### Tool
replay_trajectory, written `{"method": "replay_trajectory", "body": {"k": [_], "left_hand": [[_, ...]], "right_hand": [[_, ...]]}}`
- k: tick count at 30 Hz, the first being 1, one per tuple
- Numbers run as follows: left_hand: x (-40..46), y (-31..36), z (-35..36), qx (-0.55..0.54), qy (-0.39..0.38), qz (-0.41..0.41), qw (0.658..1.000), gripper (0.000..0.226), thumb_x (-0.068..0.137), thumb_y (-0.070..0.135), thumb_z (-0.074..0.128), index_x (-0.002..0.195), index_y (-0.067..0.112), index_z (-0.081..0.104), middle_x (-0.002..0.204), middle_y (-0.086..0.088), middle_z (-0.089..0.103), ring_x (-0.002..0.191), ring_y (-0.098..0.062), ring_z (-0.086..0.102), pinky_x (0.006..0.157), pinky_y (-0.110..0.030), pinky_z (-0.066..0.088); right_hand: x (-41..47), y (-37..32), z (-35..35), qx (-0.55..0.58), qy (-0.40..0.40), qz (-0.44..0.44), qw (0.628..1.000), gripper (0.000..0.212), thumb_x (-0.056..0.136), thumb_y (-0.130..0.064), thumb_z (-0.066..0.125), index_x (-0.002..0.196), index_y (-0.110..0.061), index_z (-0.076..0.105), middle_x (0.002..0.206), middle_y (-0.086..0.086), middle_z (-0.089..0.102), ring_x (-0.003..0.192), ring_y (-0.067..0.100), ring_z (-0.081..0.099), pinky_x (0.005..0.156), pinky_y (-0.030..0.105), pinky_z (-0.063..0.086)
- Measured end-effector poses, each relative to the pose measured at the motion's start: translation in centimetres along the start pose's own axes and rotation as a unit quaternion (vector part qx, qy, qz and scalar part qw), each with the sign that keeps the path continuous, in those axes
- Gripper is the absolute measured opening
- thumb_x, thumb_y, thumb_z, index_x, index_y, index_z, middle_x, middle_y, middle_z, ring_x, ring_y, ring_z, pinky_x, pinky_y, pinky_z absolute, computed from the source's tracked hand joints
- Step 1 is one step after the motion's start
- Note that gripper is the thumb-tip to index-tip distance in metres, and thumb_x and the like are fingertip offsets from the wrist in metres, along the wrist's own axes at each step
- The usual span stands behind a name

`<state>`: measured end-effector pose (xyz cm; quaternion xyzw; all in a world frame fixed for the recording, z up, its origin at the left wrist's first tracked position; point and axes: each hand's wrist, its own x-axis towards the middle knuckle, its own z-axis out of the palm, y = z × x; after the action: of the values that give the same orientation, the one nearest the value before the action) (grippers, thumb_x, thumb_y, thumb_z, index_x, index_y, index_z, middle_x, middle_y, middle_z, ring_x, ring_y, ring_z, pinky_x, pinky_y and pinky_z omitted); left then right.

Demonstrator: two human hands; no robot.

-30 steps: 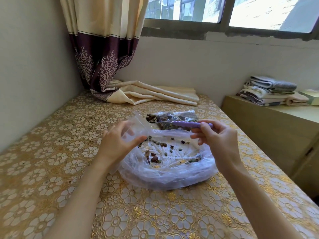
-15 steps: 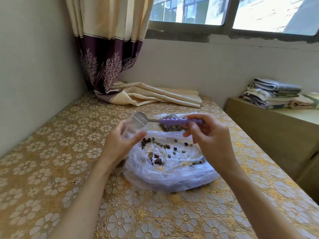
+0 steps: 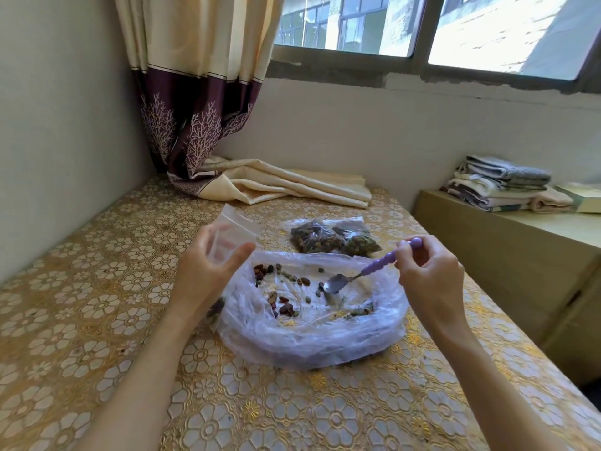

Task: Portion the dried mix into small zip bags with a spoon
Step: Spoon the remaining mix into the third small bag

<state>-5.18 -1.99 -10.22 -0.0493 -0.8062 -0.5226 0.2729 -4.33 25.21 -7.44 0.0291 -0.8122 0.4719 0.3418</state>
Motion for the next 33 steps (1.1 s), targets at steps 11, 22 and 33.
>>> {"method": "replay_trajectory", "body": {"k": [11,22,33], "left_hand": [[0.1,-0.3,-0.2,0.013,0.026,-0.006,1.000,0.060,0.068,0.058,0.063,0.116,0.024,0.050,0.118,-0.003,0.061,0.108,-0.021,0.059,0.087,-0.033,0.049],[0.2,-0.6,-0.5,0.011,0.032,-0.014,0.999,0.064,0.068,0.060,0.063,0.120,0.023,0.050,0.119,-0.002,0.061,0.106,-0.018,0.060,0.087,-0.036,0.051],[0.2,-0.4,-0.4,0.020,0.037,-0.008,0.999,0.066,0.068,0.058,0.064,0.119,0.018,0.053,0.107,0.004,0.063,0.094,-0.007,0.061,0.074,-0.022,0.050]], "right_hand": [[-1.0,-0.1,3.7,0.063,-0.059,0.071,0.994,0.016,0.092,-0.015,0.055,0.077,-0.013,0.060,0.064,0.005,0.064,0.048,0.007,0.060,0.047,0.018,0.045],[-0.9,-1.3,5.4,0.105,-0.075,0.058,0.990,0.016,0.092,-0.012,0.055,0.077,-0.011,0.061,0.063,0.005,0.064,0.046,0.001,0.060,0.044,0.014,0.045],[-1.9,-2.4,7.1,0.102,-0.155,0.071,0.980,0.016,0.091,-0.013,0.057,0.077,-0.014,0.064,0.059,-0.001,0.066,0.049,0.008,0.063,0.050,0.025,0.051]]}}
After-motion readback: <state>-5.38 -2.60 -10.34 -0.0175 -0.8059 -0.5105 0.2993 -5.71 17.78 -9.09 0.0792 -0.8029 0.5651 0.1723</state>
